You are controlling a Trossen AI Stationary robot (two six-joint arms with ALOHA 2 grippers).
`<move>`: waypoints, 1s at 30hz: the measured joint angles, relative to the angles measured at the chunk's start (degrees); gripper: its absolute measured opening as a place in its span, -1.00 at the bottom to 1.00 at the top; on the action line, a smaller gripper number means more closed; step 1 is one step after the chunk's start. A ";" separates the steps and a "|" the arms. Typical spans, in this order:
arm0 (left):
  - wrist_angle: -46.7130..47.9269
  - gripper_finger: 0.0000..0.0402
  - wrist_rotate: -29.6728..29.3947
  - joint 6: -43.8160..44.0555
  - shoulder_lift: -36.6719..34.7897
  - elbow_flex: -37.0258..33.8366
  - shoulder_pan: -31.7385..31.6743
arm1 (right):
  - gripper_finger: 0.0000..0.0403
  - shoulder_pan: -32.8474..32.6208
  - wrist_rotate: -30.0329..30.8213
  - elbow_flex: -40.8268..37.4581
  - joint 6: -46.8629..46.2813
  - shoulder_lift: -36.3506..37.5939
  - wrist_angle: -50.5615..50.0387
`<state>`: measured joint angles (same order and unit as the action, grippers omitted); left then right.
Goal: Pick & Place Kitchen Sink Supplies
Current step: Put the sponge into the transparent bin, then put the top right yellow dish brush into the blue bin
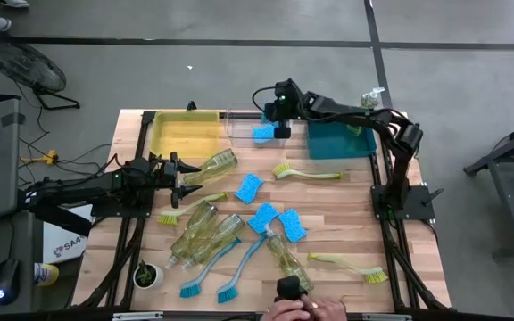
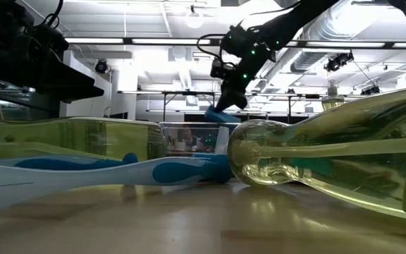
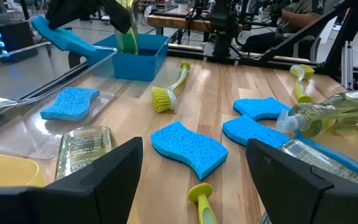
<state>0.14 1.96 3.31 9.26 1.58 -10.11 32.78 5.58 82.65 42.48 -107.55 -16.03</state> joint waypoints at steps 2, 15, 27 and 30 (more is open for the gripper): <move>0.00 0.39 0.00 0.00 0.00 0.00 0.01 | -1.00 0.24 -0.43 0.00 -0.20 0.00 -0.95; 0.00 0.39 0.00 0.00 0.00 0.00 0.02 | -0.95 0.22 -4.82 0.00 -1.55 0.00 -4.41; 0.00 0.39 0.00 -0.02 0.00 0.00 0.00 | -0.50 -0.22 -4.87 0.00 -2.21 0.00 -4.37; 0.00 0.39 0.00 0.00 -0.02 0.00 0.00 | -0.38 -0.72 -4.09 0.00 -3.87 0.00 -4.41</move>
<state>0.14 1.96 3.31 9.23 1.58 -10.11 32.05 1.50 82.65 38.61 -107.55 -20.45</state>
